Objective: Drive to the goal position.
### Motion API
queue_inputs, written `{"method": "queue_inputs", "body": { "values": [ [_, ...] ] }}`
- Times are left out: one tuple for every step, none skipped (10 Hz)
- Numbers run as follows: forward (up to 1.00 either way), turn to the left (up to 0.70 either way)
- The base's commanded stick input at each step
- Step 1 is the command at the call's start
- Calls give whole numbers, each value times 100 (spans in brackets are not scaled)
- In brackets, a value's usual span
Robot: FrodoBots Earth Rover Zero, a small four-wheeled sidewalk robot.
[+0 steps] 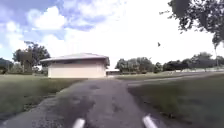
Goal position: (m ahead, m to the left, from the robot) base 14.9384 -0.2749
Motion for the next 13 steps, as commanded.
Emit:
{"method": "queue_inputs", "body": {
  "values": [
    [69,3],
    [69,3],
    [69,9],
    [69,26],
    [69,32],
    [69,3],
    [69,3],
    [69,3],
    [69,3],
    [69,3],
    [69,3],
    [69,34],
    [69,34]
  ]
}}
